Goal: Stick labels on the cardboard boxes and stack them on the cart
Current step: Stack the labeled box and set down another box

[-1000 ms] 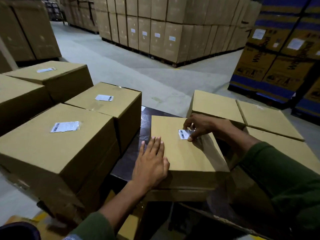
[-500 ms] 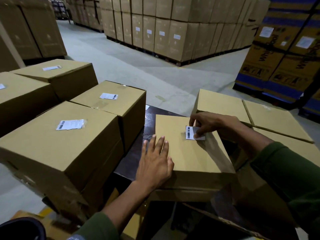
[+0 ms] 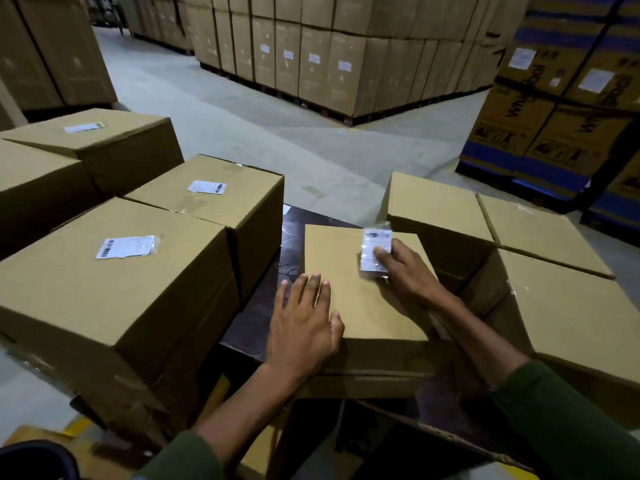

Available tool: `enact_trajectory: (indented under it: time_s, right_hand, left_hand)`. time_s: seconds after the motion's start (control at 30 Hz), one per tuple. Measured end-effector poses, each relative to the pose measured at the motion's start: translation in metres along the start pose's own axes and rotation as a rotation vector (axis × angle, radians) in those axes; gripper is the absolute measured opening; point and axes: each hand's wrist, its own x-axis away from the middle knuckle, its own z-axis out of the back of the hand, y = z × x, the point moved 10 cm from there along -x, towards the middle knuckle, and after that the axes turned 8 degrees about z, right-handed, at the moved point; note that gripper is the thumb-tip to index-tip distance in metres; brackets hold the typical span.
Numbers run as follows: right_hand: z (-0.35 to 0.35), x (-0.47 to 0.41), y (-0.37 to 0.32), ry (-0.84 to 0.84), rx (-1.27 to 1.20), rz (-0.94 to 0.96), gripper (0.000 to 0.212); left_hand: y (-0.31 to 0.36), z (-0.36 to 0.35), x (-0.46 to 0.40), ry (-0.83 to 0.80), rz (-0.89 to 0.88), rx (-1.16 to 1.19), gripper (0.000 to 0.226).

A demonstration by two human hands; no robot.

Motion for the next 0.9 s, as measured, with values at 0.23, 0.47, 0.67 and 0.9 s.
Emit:
enact_trajectory:
  time_s: [0.23, 0.47, 0.67, 0.9]
  right_hand:
    - [-0.008, 0.022, -0.003, -0.150, 0.138, 0.050, 0.041]
    - [0.013, -0.005, 0.009, 0.024, 0.127, -0.033, 0.030]
    - [-0.005, 0.021, 0.001, -0.098, 0.122, 0.015, 0.032]
    - [0.014, -0.008, 0.008, 0.022, 0.131, -0.034, 0.031]
  left_hand:
    - [-0.002, 0.002, 0.001, 0.014, -0.005, -0.023, 0.062]
    - [0.002, 0.000, -0.001, 0.065, -0.035, 0.009, 0.061]
    - [0.002, 0.000, 0.000, 0.073, -0.058, -0.012, 0.063]
    - [0.002, 0.000, -0.002, 0.082, -0.058, -0.022, 0.062]
